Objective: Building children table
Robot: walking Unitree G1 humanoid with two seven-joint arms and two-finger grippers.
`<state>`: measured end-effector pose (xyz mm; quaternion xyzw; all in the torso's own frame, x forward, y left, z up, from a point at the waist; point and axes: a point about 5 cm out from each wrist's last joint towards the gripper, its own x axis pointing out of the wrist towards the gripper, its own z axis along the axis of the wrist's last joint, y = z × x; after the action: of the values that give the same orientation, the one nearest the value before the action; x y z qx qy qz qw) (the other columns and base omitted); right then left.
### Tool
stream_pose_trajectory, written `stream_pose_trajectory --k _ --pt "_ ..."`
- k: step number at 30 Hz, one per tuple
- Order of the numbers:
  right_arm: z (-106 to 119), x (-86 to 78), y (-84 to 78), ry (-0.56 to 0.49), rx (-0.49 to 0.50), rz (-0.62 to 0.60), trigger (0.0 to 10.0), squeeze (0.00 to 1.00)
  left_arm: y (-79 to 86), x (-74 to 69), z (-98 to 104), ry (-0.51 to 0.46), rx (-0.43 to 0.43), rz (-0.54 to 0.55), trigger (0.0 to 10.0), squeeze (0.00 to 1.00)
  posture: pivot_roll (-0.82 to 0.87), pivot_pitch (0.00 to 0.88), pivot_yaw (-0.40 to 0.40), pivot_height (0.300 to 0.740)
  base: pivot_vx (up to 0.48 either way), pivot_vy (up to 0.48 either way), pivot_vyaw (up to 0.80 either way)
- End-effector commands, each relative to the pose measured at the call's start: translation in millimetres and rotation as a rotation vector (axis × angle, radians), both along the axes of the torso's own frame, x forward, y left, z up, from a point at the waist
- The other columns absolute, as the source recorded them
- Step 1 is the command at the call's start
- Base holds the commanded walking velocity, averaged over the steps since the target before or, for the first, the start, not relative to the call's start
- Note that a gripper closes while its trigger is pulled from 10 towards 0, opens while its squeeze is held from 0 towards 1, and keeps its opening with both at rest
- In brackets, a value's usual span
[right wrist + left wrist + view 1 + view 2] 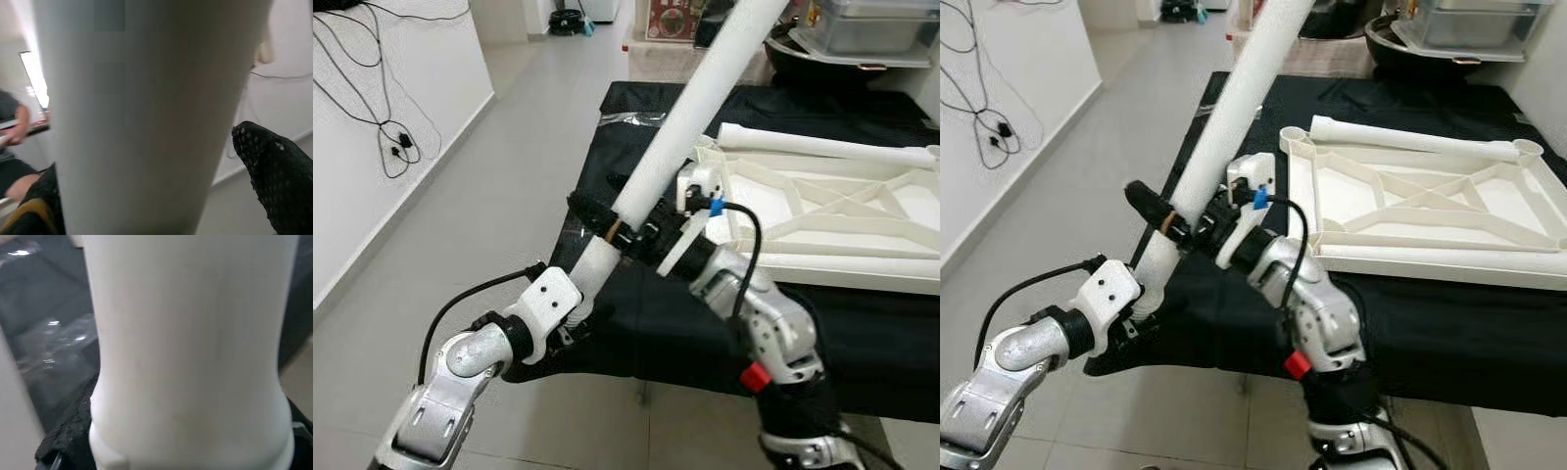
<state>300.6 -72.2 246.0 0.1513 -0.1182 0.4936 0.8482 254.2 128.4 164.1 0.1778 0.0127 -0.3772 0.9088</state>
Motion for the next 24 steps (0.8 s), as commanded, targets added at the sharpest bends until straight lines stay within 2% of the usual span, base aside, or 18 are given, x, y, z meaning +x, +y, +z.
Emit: stream_pose_trajectory --k 1,2,4,7,8,9,13,15,18,24 --pt "-2 -0.6 0.5 0.009 -0.002 0.063 10.0 0.00 2.0 -6.3 2 0.039 -0.033 -0.041 10.0 0.00 0.11 0.076 0.022 0.740 0.000 0.000 0.00" --pt "-2 -0.6 0.5 0.009 -0.002 0.063 10.0 0.00 2.0 -6.3 2 0.039 -0.033 -0.041 10.0 0.00 0.11 0.076 0.022 0.740 0.000 0.000 0.00" --pt "-2 -5.3 0.1 0.005 -0.011 0.159 10.0 0.00 0.3 -16.7 -2 0.120 -0.070 -0.111 10.0 0.00 0.11 0.078 0.023 0.740 0.000 0.000 0.00" --pt "-2 -7.5 0.0 0.004 -0.014 0.197 10.0 0.00 -0.7 -21.0 -3 0.154 -0.090 -0.138 10.0 0.00 0.11 0.078 0.023 0.740 0.000 0.000 0.00" --pt "1 -14.2 -1.2 0.011 0.004 0.318 10.0 0.00 -1.2 -30.6 -5 0.236 -0.122 -0.197 10.0 0.00 0.11 0.087 0.024 0.740 0.000 0.000 0.00" --pt "2 -16.2 -2.3 0.015 0.012 0.358 10.0 0.00 -0.4 -33.9 -7 0.260 -0.120 -0.217 10.0 0.00 0.12 0.090 0.028 0.740 0.000 0.000 0.00" --pt "3 -17.2 -4.0 0.018 0.018 0.396 10.0 0.00 1.1 -37.2 -8 0.283 -0.116 -0.237 10.0 0.00 0.12 0.090 0.028 0.740 0.000 0.000 0.00" --pt "2 -19.4 -7.8 0.039 0.013 0.477 10.0 0.00 4.4 -43.3 -10 0.327 -0.128 -0.248 10.0 0.00 0.11 0.096 0.029 0.740 0.000 0.000 0.00" --pt "1 -20.1 -9.0 0.045 0.009 0.502 10.0 0.00 5.2 -45.4 -10 0.342 -0.133 -0.252 10.0 0.00 0.11 0.096 0.029 0.740 0.000 0.000 0.00" --pt "-5 -29.3 -6.4 0.067 -0.031 0.637 10.0 0.00 1.1 -57.3 -11 0.399 -0.125 -0.319 10.0 0.00 0.11 0.100 0.032 0.740 0.000 0.000 0.00"
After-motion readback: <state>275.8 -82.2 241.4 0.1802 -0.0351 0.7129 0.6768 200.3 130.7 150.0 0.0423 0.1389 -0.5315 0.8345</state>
